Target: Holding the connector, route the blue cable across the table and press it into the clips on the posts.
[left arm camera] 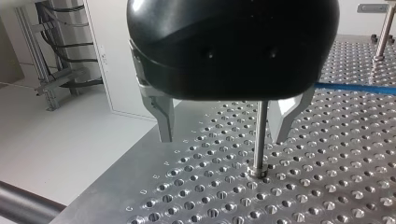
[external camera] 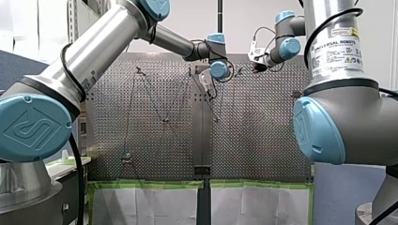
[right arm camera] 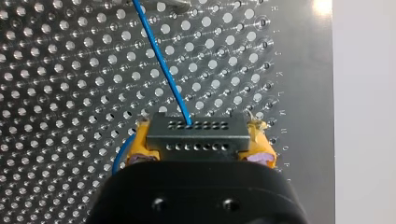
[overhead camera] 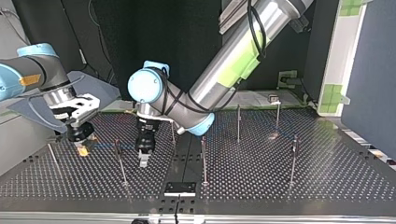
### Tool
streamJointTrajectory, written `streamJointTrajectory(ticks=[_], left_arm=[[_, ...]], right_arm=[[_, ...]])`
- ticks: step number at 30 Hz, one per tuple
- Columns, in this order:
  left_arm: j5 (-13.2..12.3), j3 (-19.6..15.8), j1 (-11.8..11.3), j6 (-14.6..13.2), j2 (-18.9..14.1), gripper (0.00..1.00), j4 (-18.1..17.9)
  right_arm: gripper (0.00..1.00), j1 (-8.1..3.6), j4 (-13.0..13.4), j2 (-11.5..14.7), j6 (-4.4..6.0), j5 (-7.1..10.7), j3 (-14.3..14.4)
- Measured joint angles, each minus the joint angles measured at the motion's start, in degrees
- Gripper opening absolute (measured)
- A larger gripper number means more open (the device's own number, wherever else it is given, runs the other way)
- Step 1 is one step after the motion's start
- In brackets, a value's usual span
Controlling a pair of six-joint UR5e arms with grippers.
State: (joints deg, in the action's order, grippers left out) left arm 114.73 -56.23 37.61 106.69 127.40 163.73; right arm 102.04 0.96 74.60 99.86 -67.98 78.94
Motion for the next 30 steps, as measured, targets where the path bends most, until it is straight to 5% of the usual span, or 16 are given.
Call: streamJointTrajectory(ticks=[15,30], left_arm=[[4.32,-3.26,2.72,-4.25,1.55,1.0,5.08],[4.51,-3.6,2.92,-4.34,1.34,1.0,6.61]], right_arm=[[0.0,-0.03,0.0,0.0,0.0,0.0,0.0],[0.0,-0.03,0.0,0.0,0.0,0.0,0.0]])
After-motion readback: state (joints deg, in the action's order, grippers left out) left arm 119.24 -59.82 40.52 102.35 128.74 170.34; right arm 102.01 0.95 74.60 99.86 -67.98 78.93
